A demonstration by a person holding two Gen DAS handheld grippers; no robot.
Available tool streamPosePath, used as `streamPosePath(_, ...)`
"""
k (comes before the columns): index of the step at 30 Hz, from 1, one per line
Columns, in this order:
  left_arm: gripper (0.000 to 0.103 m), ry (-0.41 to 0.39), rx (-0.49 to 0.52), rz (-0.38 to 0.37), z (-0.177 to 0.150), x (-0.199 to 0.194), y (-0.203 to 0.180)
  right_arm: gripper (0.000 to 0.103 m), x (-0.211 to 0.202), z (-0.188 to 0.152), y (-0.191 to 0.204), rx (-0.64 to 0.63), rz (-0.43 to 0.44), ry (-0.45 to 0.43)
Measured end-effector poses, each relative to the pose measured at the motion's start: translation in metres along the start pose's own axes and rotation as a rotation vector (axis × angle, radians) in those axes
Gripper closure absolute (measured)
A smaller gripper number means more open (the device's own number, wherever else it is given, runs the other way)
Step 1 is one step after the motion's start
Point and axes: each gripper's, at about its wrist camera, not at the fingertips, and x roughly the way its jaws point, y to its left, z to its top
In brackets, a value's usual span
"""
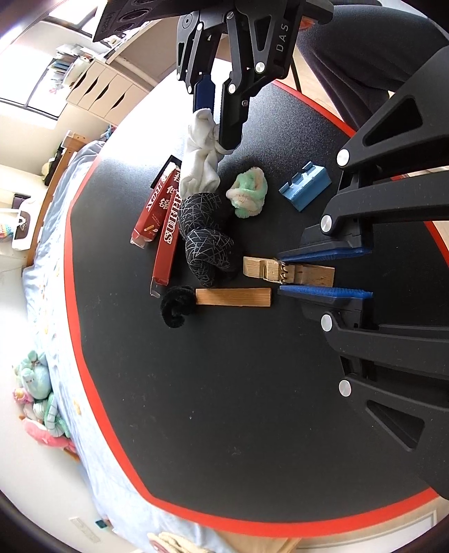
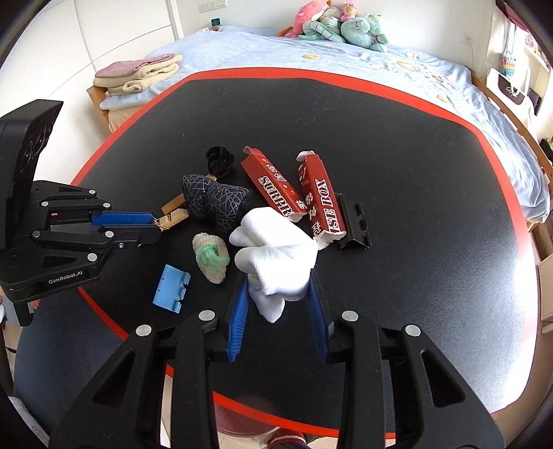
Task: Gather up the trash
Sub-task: 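Grasp the white tissue with the right tool while the left tool grasps the wooden clothespin, then carry the tissue and clothespin over the pink wastebasket and open both tools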
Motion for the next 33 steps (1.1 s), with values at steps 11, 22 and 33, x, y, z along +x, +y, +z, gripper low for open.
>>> streamPosePath(11, 0.090, -0.054, -0.006, -0.026, -0.010, -0.039, -0.011, 0.072, -0.048, -0.018, 0.002, 0.055, 0.010, -0.066)
streamPosePath(22, 0.090, -0.095, 0.023, -0.070, -0.034, -0.077, -0.049, 0.072, -0.104, -0.065, 0.016, 0.096, 0.016, -0.116)
streamPosePath(33, 0.090, -0.079, 0.044, -0.117, -0.070, -0.087, -0.080, 0.072, -0.123, -0.121, 0.038, 0.113, 0.045, -0.086)
